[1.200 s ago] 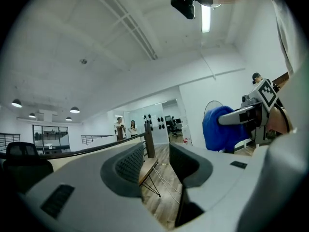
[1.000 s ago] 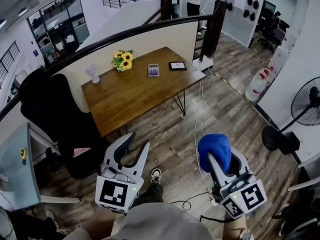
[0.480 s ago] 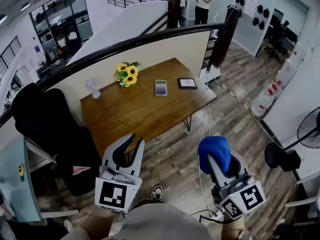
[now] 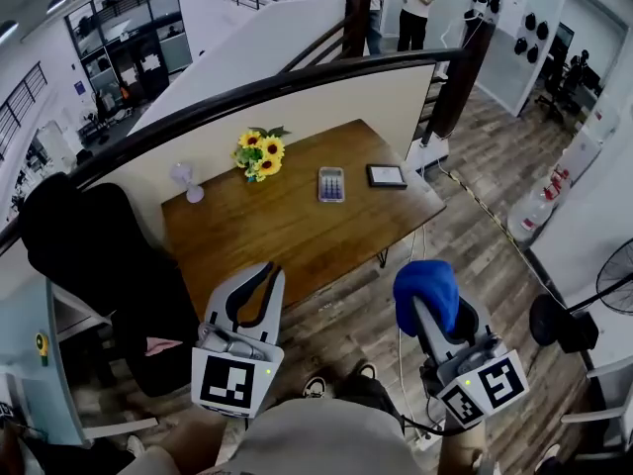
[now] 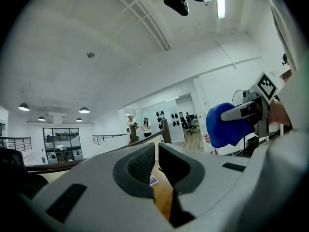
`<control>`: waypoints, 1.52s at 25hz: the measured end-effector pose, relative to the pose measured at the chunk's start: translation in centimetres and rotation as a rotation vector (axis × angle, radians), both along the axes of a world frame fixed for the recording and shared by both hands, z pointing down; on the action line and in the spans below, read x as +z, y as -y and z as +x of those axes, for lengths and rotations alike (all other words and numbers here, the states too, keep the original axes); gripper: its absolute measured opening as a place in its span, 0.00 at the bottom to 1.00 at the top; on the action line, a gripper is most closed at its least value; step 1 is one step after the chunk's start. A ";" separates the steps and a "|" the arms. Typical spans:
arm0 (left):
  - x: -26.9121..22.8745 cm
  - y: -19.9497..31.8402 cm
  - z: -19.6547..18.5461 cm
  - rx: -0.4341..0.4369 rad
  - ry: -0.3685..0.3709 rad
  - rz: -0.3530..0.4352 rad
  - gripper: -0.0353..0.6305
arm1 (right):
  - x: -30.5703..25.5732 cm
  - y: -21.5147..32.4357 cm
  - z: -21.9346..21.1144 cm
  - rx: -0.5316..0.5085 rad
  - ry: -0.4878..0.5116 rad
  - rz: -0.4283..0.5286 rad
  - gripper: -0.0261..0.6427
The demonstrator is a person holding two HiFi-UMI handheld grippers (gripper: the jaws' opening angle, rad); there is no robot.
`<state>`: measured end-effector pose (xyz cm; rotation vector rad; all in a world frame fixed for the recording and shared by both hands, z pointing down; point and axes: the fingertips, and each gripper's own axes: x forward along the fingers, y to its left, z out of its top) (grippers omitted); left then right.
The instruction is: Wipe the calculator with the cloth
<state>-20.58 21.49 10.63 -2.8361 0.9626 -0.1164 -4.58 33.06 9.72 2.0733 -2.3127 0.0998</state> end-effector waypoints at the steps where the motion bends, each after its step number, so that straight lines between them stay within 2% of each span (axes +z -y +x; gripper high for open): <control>1: 0.1 0.5 0.2 -0.001 -0.001 -0.001 0.09 | 0.2 0.5 0.3 -0.002 0.003 -0.004 0.26; 7: 1.1 3.6 2.4 -0.016 0.004 -0.010 0.08 | 1.6 4.1 3.1 -0.024 0.010 -0.015 0.26; 13: 1.8 7.3 6.9 -0.040 0.015 0.002 0.07 | 3.0 9.2 7.8 -0.070 0.025 -0.028 0.26; 21: 2.3 14.5 15.1 -0.137 0.036 -0.005 0.07 | 4.3 18.6 16.1 -0.214 0.085 -0.059 0.26; 29: 3.1 21.1 23.1 -0.257 0.084 -0.032 0.07 | 5.4 28.1 24.6 -0.351 0.095 -0.101 0.26; 33: 3.6 23.6 25.2 -0.328 0.097 -0.045 0.07 | 6.3 32.1 27.2 -0.412 0.089 -0.120 0.26; 38: 4.6 25.4 26.1 -0.393 0.110 -0.072 0.07 | 7.3 35.5 28.5 -0.469 0.088 -0.130 0.26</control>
